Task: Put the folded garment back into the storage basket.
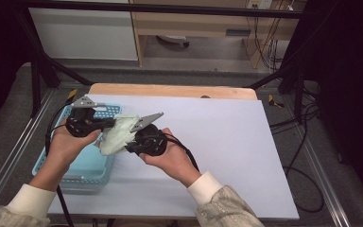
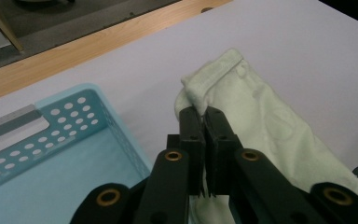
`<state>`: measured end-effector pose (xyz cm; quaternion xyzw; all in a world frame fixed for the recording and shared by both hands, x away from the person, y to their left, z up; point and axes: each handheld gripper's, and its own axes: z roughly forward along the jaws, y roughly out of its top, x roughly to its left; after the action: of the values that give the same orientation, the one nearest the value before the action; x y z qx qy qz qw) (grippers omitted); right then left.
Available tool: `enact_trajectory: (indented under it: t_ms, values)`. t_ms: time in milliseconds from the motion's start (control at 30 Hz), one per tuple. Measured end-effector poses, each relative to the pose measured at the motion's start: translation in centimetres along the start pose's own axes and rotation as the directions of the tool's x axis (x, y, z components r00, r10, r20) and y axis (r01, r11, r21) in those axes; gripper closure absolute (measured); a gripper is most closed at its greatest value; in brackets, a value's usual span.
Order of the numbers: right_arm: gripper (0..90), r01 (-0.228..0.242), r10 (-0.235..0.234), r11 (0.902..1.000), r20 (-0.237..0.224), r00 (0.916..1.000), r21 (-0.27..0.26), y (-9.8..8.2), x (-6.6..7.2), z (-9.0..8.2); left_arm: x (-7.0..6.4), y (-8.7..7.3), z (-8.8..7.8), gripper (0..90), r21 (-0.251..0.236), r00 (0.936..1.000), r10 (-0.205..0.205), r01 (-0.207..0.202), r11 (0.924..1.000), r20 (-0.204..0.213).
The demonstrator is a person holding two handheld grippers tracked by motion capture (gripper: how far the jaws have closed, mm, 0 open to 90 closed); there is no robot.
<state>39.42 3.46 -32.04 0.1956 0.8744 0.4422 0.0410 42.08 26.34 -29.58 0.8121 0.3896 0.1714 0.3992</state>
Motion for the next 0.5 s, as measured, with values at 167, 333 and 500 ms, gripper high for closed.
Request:
enact_trajectory:
  t_ms: [167, 333, 500]
  values:
    - [88.6, 0.001, -0.001, 1.0, -0.006, 1.0, -0.007, 0.2, 0.0, 0.5, 0.3, -0.1, -0.3, 87.3, 0.001, 1.0, -0.002, 0.002, 1.0, -0.009]
    - [88.6, -0.002, 0.002, 0.9999, -0.006, 1.0, -0.015, 0.3, 0.0, 0.9, 0.8, -0.2, -0.5, 87.2, 0.003, 0.9999, -0.008, 0.008, 1.0, -0.014]
    - [88.6, 0.001, -0.001, 0.9999, -0.006, 1.0, -0.017, 0.6, 0.1, 1.3, 1.0, -0.3, -0.6, 87.3, 0.005, 0.9999, -0.013, 0.013, 0.9999, -0.008]
